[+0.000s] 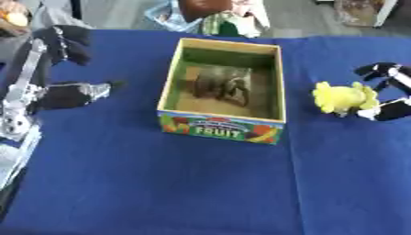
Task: Pick up objects on the table and place them in the box.
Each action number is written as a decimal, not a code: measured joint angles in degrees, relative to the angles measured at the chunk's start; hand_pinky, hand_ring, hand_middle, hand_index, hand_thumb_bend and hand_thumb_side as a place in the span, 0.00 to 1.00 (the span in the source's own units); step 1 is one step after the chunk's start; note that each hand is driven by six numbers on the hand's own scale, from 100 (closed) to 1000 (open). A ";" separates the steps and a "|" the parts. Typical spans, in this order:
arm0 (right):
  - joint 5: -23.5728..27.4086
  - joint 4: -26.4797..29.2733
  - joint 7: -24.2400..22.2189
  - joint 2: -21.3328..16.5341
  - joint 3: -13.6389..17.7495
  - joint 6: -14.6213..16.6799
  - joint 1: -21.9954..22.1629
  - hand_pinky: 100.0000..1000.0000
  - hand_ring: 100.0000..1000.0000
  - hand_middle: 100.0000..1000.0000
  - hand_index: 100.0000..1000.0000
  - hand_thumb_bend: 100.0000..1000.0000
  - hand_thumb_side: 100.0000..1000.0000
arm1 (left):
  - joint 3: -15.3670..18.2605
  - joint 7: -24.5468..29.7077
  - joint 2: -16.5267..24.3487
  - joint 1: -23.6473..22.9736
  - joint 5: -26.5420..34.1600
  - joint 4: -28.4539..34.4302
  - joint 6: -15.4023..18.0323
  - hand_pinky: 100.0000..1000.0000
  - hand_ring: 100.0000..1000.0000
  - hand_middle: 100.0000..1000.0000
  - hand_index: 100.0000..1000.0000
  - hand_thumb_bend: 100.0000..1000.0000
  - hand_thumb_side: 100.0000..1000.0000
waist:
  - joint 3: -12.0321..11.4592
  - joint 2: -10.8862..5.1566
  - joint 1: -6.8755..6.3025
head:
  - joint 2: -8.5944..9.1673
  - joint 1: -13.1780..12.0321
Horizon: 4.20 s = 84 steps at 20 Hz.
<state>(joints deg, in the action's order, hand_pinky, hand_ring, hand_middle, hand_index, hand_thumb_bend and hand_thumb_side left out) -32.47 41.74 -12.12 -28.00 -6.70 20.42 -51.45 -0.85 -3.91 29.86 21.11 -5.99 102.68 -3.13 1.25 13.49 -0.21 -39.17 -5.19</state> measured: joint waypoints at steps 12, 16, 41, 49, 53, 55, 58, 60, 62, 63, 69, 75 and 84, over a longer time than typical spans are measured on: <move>-6.84 -4.94 3.18 3.14 2.45 1.29 -2.58 0.58 0.71 0.70 0.81 0.42 0.00 | -0.01 0.39 -0.22 0.01 0.39 0.00 0.06 0.53 0.50 0.54 0.70 0.79 0.06 | -0.31 -0.10 -0.01 | -0.02 2.68; -8.26 -4.94 4.05 3.43 2.45 1.81 -2.74 0.53 0.60 0.53 0.63 0.34 0.00 | -0.02 0.44 -0.63 0.01 0.39 0.00 0.03 0.53 0.50 0.54 0.70 0.79 0.06 | -0.31 -0.10 -0.01 | -0.04 2.79; 5.94 15.93 5.07 -0.48 -1.59 2.06 0.32 0.48 0.56 0.37 0.32 0.28 0.00 | 0.00 0.86 -0.64 -0.93 0.39 -0.02 0.05 0.53 0.50 0.54 0.70 0.79 0.05 | 0.53 -0.97 0.40 | -0.13 1.76; 7.86 19.51 2.01 1.77 -3.92 2.17 -3.17 0.49 0.56 0.38 0.33 0.28 0.00 | -0.01 1.07 -0.64 -0.96 0.41 0.00 0.10 0.54 0.50 0.54 0.70 0.79 0.05 | -0.24 -1.27 0.39 | -0.13 2.17; 6.22 18.56 0.81 4.75 -4.64 2.71 -5.24 0.48 0.56 0.38 0.33 0.27 0.00 | -0.02 1.27 -0.65 -0.95 0.47 0.24 0.20 0.54 0.50 0.54 0.70 0.79 0.05 | -0.87 -1.43 0.31 | -0.13 2.76; 5.04 17.02 0.58 6.28 -4.63 2.90 -6.02 0.48 0.56 0.38 0.33 0.27 0.00 | -0.02 1.30 -0.66 -0.94 0.49 0.42 0.20 0.54 0.50 0.54 0.70 0.79 0.05 | -1.16 -1.43 0.22 | -0.12 3.04; 2.83 13.74 0.59 9.05 -4.44 3.01 -7.14 0.48 0.56 0.38 0.34 0.27 0.00 | -0.04 1.45 -0.71 -0.80 0.74 0.86 0.17 0.54 0.50 0.54 0.70 0.79 0.05 | -1.84 -1.43 -0.19 | -0.10 3.62; 1.12 11.38 0.78 10.81 -4.00 3.15 -7.92 0.48 0.56 0.38 0.35 0.27 0.00 | -0.09 1.62 -1.10 -0.35 0.96 1.10 0.25 0.54 0.50 0.54 0.70 0.79 0.05 | -2.33 -1.42 -0.38 | -0.08 4.13; -0.76 9.09 1.17 12.38 -3.52 3.32 -8.53 0.48 0.56 0.38 0.36 0.27 0.00 | -0.31 1.81 -1.32 0.06 1.03 1.28 0.24 0.54 0.50 0.54 0.70 0.79 0.05 | -2.82 -1.35 -0.47 | -0.07 4.64; -1.66 8.04 1.38 13.11 -3.26 3.47 -8.82 0.48 0.56 0.38 0.36 0.27 0.00 | -0.40 1.90 -1.47 0.17 1.08 1.40 0.25 0.54 0.50 0.54 0.70 0.79 0.05 | -3.04 -1.27 -0.51 | -0.05 4.86; -5.98 3.33 3.25 16.38 -1.86 3.97 -9.89 0.48 0.57 0.40 0.42 0.29 0.00 | -0.74 2.27 -1.85 0.68 1.45 1.59 0.22 0.54 0.50 0.54 0.70 0.79 0.05 | -3.93 -1.00 -0.80 | -0.01 5.93; -7.85 2.02 4.59 17.69 -1.12 4.56 -10.15 0.48 0.58 0.44 0.50 0.30 0.00 | -0.76 2.30 -2.20 0.70 1.48 1.79 0.20 0.54 0.50 0.54 0.70 0.79 0.05 | -4.04 -0.94 -0.83 | -0.01 6.14; -9.55 1.82 4.61 18.44 -2.00 5.03 -9.90 0.54 0.68 0.64 0.78 0.49 0.16 | -0.76 2.35 -2.22 0.68 1.48 1.79 0.15 0.54 0.50 0.53 0.70 0.79 0.05 | -4.04 -0.94 -0.71 | -0.01 6.10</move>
<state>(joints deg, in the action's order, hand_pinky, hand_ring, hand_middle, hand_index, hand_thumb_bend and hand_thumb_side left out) -42.03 43.56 -7.51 -9.55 -8.70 25.45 -61.35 -1.61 -1.55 27.64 21.79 -4.51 104.47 -2.97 -2.79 12.55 -0.92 -39.18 0.91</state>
